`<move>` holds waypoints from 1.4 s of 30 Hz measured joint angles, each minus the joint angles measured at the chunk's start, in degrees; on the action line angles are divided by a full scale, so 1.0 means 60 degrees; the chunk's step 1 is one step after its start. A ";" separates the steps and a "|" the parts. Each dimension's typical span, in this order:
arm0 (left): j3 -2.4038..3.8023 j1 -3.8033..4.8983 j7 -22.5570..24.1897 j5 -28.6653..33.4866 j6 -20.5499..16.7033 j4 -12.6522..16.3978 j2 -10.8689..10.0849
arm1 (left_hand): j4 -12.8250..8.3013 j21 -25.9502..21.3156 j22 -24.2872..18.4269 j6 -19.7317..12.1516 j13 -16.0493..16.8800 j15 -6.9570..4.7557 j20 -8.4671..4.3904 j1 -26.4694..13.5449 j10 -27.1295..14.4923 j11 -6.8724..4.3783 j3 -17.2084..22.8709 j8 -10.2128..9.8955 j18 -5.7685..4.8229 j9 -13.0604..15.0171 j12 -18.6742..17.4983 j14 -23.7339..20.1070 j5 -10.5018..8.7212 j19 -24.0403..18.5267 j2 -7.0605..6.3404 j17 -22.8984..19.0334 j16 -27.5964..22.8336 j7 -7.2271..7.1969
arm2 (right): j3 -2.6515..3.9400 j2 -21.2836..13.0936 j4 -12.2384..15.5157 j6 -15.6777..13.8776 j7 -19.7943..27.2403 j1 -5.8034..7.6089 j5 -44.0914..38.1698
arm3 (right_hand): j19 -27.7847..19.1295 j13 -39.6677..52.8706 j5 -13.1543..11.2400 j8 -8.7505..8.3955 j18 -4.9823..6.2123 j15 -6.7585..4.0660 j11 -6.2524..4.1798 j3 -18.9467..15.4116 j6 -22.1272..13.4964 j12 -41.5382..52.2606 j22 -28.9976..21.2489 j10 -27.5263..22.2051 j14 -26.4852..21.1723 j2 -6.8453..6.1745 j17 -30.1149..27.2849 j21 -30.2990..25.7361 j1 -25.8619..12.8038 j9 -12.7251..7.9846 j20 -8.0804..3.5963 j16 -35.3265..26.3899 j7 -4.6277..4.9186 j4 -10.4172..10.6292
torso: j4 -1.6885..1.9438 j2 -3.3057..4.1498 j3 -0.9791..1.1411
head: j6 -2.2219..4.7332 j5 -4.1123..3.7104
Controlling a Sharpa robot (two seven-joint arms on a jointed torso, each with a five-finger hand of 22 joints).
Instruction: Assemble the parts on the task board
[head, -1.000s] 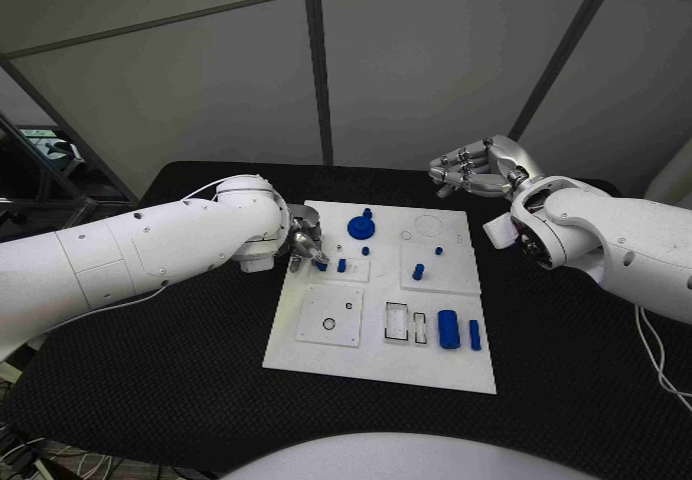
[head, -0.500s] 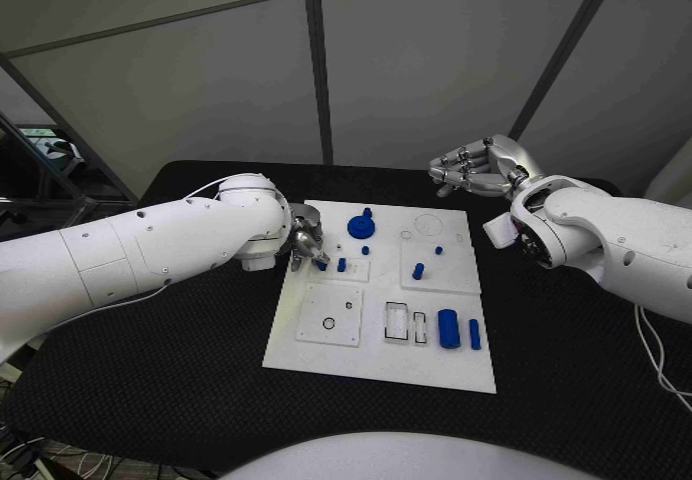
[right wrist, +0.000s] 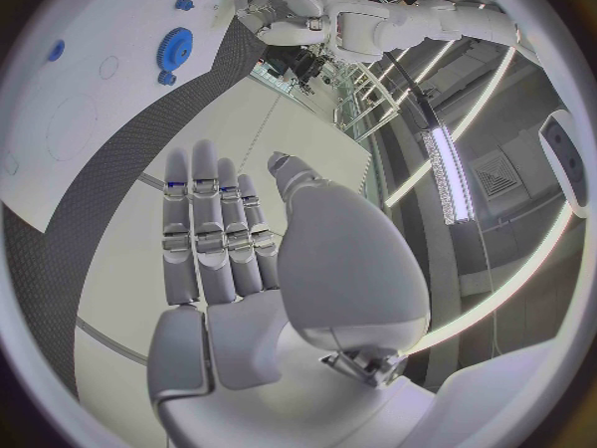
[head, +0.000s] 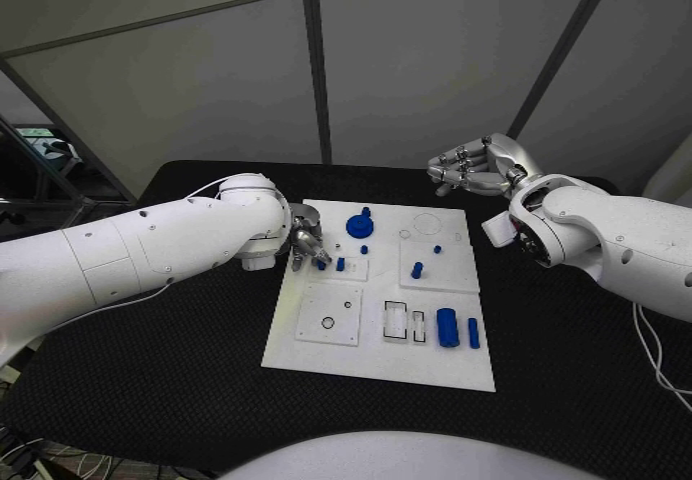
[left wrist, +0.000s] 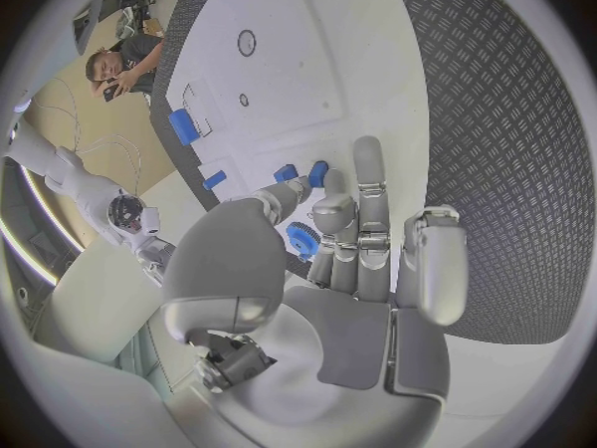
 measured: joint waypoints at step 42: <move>-0.0012 -0.0029 -0.0003 0.0336 -0.0532 -0.0234 -0.0074 | 0.1366 0.0056 0.0000 0.0097 -0.0220 0.0001 0.0001 -0.0883 -0.0139 0.0123 -0.2837 -0.0173 0.0000 0.0276 -0.0079 -0.0001 -0.0029 0.0000 -0.0008 0.0035 0.0000 0.0066 | 0.0000 -0.0016 -0.0012 0.0014 -0.0020 0.0000 0.0000 | 0.0000 -0.0019 0.0000 0.0000 0.0000 0.0000 0.0000 -0.0082 -0.0034 0.0000 -0.0037 0.0000 0.0000 0.0000 -0.0010 -0.0072 0.0000 0.0000 0.0000 -0.0084 0.0034 0.0029 | 0.0009 -0.0005 -0.0007 | 0.0011 -0.0020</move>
